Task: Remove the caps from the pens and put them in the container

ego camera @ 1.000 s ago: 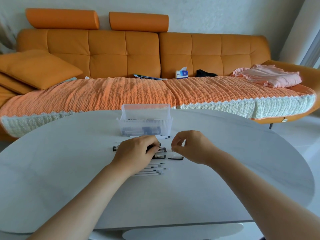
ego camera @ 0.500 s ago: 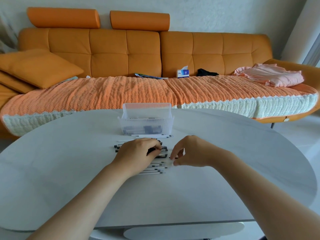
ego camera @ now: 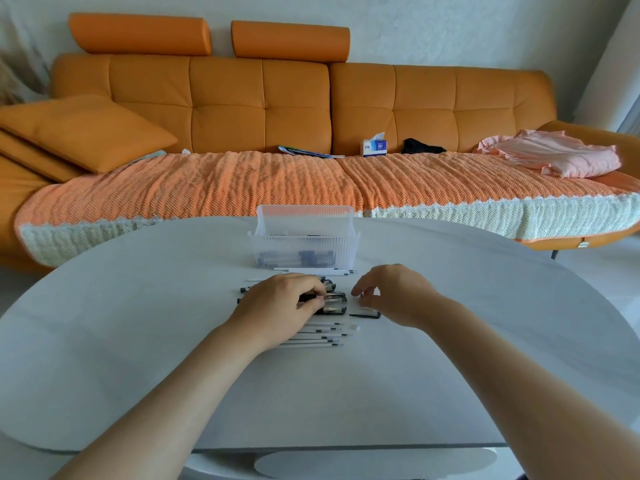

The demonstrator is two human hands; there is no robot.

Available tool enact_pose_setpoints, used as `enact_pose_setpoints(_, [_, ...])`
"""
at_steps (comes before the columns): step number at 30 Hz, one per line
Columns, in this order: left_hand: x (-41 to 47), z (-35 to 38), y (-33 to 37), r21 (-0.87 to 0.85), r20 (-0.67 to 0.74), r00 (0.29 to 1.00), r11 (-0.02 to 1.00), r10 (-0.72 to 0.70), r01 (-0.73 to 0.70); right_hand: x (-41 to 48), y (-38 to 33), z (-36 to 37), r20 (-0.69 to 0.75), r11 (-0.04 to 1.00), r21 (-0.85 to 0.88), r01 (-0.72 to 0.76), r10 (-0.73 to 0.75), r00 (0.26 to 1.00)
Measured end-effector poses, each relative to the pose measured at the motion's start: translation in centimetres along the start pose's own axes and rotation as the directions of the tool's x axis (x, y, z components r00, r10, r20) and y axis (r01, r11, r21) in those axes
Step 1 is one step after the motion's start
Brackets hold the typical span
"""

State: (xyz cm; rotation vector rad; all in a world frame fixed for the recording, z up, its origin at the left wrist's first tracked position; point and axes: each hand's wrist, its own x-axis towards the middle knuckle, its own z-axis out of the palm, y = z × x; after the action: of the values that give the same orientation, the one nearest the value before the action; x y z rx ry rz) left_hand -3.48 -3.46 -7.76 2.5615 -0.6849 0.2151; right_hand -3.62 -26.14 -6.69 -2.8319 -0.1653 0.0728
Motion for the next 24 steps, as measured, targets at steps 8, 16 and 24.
enact_pose_setpoints(8, [-0.1,-0.5,-0.5,-0.062,-0.005,1.0,0.998,0.012,-0.012,0.0,-2.4,-0.3,-0.138,0.876,0.481,0.04,0.03,0.99])
enact_pose_setpoints(16, [-0.1,-0.7,-0.7,-0.077,-0.03,0.999,0.997,0.021,-0.023,-0.5,-3.6,-0.1,-0.1,0.808,0.586,0.059,0.0,0.995])
enact_pose_setpoints(24, [-0.2,-0.5,-0.7,-0.091,-0.042,0.999,0.996,0.015,-0.019,-0.6,-3.8,0.1,-0.109,0.788,0.613,0.051,0.021,0.994])
